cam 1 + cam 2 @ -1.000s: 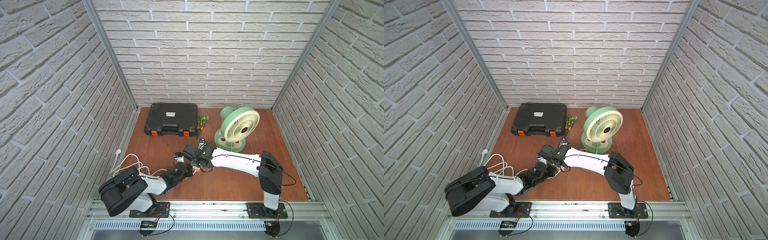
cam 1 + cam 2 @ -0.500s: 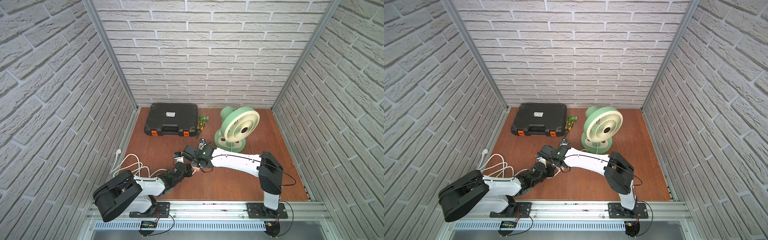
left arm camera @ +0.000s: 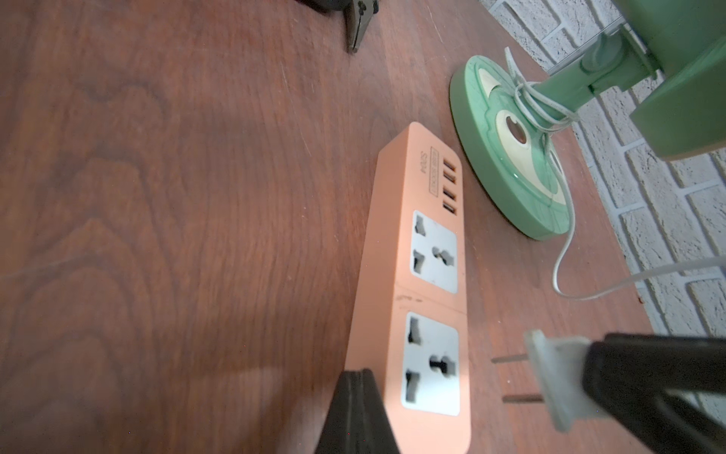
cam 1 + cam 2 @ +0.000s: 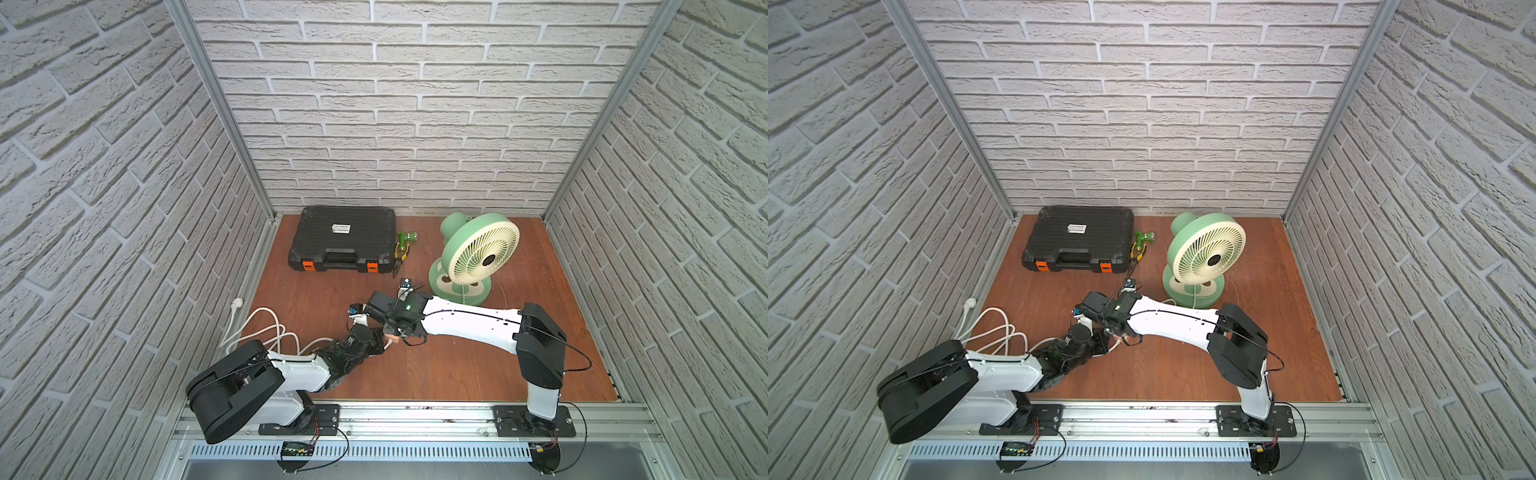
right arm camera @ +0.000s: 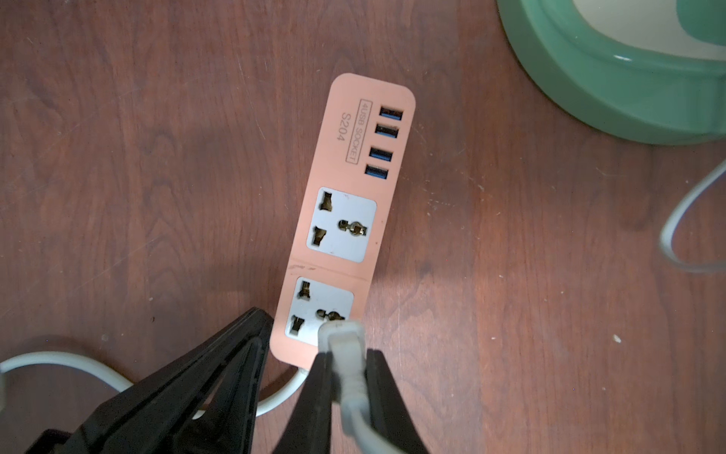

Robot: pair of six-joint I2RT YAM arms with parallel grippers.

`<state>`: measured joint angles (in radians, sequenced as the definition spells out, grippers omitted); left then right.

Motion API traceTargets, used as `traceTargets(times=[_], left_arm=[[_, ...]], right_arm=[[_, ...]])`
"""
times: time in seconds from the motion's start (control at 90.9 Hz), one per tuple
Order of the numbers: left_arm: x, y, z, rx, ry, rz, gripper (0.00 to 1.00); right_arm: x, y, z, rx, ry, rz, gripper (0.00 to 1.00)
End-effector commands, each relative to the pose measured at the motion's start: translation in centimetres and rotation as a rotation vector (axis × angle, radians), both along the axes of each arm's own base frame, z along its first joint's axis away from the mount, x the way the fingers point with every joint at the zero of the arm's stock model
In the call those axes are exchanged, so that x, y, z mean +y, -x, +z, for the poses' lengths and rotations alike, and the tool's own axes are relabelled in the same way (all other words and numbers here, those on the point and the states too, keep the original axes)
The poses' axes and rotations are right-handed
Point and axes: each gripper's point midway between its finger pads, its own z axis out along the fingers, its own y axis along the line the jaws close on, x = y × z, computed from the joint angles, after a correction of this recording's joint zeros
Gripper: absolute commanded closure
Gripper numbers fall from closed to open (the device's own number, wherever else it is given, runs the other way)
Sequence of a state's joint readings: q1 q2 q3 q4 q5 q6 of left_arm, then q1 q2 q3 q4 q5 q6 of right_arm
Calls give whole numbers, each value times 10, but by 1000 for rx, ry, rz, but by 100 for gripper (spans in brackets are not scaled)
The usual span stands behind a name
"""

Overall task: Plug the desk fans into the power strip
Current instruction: Insert the plug into the socket.

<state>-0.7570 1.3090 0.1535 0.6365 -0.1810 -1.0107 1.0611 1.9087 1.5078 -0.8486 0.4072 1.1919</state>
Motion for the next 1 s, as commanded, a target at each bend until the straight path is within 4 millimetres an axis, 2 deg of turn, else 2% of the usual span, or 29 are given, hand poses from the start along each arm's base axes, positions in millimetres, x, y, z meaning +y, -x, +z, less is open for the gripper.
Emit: traceTargets(times=[0.0, 0.99], left_arm=[[-2, 1, 3, -36, 4, -19, 100], [-8, 4, 4, -63, -10, -54, 100]], right_arm=[[5, 4, 1, -4, -9, 25, 97], [8, 9, 7, -15, -20, 23, 97]])
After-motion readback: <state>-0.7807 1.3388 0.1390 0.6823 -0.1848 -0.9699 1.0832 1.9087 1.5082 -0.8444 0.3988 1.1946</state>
